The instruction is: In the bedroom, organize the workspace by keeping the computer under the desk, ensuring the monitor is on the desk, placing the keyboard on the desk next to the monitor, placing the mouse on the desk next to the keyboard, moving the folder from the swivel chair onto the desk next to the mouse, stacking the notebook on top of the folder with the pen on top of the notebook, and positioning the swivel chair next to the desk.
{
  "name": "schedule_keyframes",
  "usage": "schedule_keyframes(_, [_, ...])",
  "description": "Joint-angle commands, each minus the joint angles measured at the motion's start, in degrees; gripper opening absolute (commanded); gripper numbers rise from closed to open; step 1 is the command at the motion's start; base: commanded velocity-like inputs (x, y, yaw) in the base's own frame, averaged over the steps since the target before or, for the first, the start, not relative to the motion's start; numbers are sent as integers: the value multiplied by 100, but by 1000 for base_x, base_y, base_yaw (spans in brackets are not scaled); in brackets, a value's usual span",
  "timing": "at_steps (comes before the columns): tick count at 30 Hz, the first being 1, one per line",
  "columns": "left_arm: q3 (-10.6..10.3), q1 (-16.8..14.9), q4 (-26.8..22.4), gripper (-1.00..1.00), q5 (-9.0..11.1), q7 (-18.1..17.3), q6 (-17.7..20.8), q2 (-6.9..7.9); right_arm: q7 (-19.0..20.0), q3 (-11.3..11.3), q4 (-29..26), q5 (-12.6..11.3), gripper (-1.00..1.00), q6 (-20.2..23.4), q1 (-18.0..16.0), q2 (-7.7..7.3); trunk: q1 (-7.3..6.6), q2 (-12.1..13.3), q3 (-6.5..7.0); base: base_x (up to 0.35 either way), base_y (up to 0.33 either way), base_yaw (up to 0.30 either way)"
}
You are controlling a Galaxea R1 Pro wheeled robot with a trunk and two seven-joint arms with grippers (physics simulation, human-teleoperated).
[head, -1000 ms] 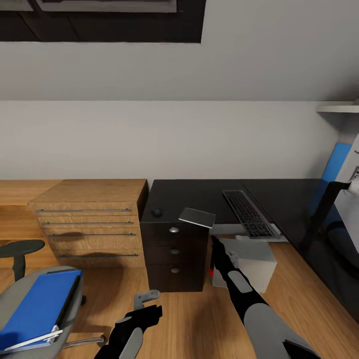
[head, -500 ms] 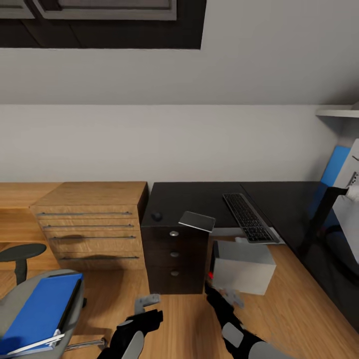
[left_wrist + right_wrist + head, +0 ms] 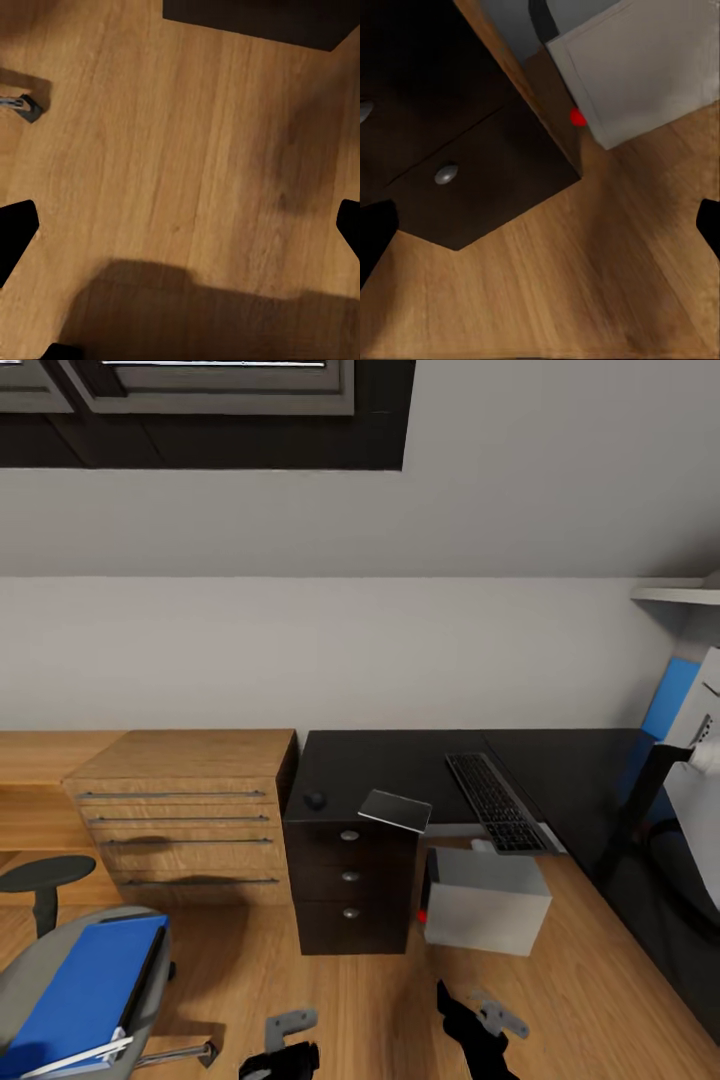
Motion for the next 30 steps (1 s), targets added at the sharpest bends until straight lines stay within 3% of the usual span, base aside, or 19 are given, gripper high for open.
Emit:
schedule_keyframes(1, [-176,-5,318,100,41,40,-416,6,26,-5,16,-34,100,-35,108,-111,-23,38,13,0,0,0])
schedule_keyframes(4, [-356,-5,962,100,49,47,-1028,8,-17,-7,36,-22,100,-56,355,-331,-89,158,67,0,0,0])
schedule_keyframes(13, [-463,-5,1847,100,58,66,-1645,9,-180,-2,50,27,100,-105,666,-689,-286,519,229,0,0,0])
schedule_keyframes(14, [-475,-5,2037,100,47,58,-1858,9,-228,7,50,260,100,-229,795,-805,-308,560,247,0,0,0])
schedule_keyframes(21, [-493,-5,2186,100,57,52,-1948,4,-278,23,96,830,100,-287,854,-781,-462,840,372,0,0,0])
schedule_keyframes(30, [-490,-5,2288,100,70,51,-1966,6,-305,26,125,950,100,-293,864,-648,-660,1201,534,-4,0,0])
